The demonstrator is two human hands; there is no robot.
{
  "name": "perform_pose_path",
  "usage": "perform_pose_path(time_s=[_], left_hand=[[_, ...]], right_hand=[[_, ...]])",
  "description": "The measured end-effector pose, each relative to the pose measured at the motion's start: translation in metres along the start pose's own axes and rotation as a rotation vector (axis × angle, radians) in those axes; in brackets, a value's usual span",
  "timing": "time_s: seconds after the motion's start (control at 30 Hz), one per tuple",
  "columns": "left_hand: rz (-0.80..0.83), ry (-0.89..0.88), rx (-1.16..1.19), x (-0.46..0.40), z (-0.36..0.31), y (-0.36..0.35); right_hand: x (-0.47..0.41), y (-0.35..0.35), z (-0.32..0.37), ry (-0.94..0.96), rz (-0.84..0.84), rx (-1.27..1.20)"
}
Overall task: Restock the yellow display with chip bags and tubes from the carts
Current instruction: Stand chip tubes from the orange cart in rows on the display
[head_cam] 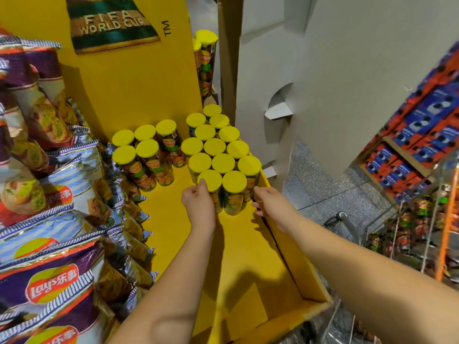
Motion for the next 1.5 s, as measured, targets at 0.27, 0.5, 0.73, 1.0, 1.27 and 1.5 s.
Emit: perform_pose_path(time_s=[0.27,0.5,0.73,1.0,1.27,1.5], left_hand=[[0.532,-0.404,-0.076,0.135,-0.104,-0.100],[0.987,-0.493,-0.317,0.299,-0.082,-0.243],[1.243,-0.542,-0.636,0.421,-0.002,-0.351],[1.224,-0.059,-0.750,0.486,0.059,-0.456],[0.864,0.419,-0.247,0.514,0.100,-0.524],[0.692,0.560,-0.060,0.521,0.110,-0.535]], right_hand=[[0.108,0.129,0.054,0.263,-0.168,0.033],[0.210,0.307,-0.001,0.305,-0.501,0.137],[0.262,0.469,-0.106,0.099,-0.817,0.081],[0.245,0.598,-0.124,0.048,-0.979,0.096],[0.193,0.643,-0.135,-0.169,-0.882,0.118],[0.185,0.653,-0.131,-0.242,-0.841,0.071]])
Point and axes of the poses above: each hand's wrist, its own x-axis away from the middle knuckle, its own y-axis out of the back of the hand, z = x × y, the point moved 4 cm from there along -x, towards the middle knuckle, and after that the axes turned 8 degrees about -x, right-handed, at the moved point
